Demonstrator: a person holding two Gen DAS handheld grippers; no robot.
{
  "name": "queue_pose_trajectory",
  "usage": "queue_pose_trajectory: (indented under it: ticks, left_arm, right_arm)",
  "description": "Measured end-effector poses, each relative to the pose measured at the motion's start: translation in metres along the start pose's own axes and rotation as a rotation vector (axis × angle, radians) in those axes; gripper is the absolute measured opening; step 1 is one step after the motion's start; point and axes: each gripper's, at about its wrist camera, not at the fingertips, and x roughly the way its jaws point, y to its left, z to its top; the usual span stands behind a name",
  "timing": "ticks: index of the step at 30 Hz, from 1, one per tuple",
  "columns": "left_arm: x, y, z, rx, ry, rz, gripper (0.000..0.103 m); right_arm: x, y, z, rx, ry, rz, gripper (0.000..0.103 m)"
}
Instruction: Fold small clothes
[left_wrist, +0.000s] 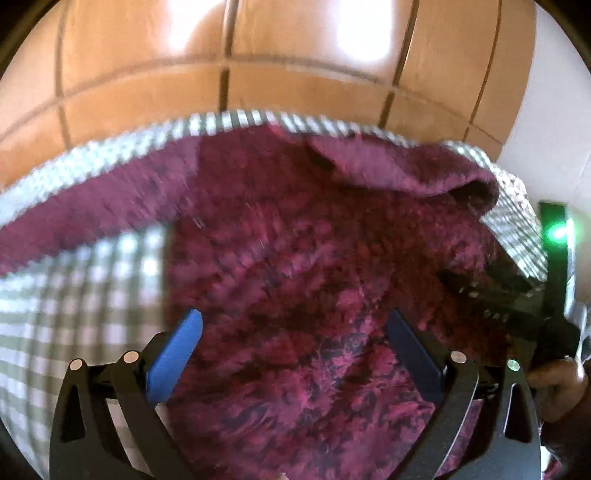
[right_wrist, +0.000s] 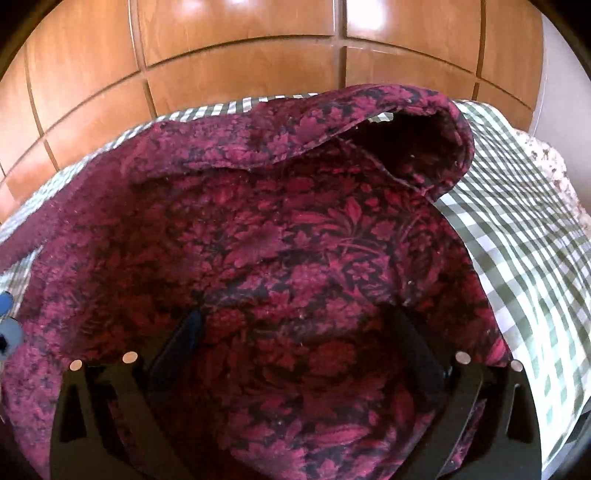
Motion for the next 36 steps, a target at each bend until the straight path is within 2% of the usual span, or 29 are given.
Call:
queue_pose_trajectory:
  ticks: [1,7,13,20,31,36]
  left_arm:
    - [0.008,0.002,-0.003,-0.010,0.019,-0.003,0.099]
    - [0.011,0.006,-0.005,-0.030,-0.013,-0.020,0.099]
    - [0.010,0.000,-0.008,-0.003,-0.005,0.016,0.099]
    - [0.012,0.001,-0.008,-0.007,-0.018,0.005,0.099]
    - [0.014,-0.002,-0.009,0.005,-0.021,0.033,0.100]
    - [0.015,-0.002,-0.005,-0.002,0.013,0.031,0.100]
  right_arm:
    - [0.001,0.000,-0.001,-0.001,0.000,-0.002,0.101]
    - [0.006,0.004,-0.001,-0.017,0.001,-0.044,0.101]
    - [0.011,0.009,0.001,-0.031,0.002,-0.084,0.101]
    - [0.014,0.013,0.003,-0.039,0.005,-0.112,0.101]
    - [0.010,0.003,0.001,-0.004,-0.002,-0.059,0.101]
    - [0.007,0.000,0.001,0.005,-0.009,-0.041,0.101]
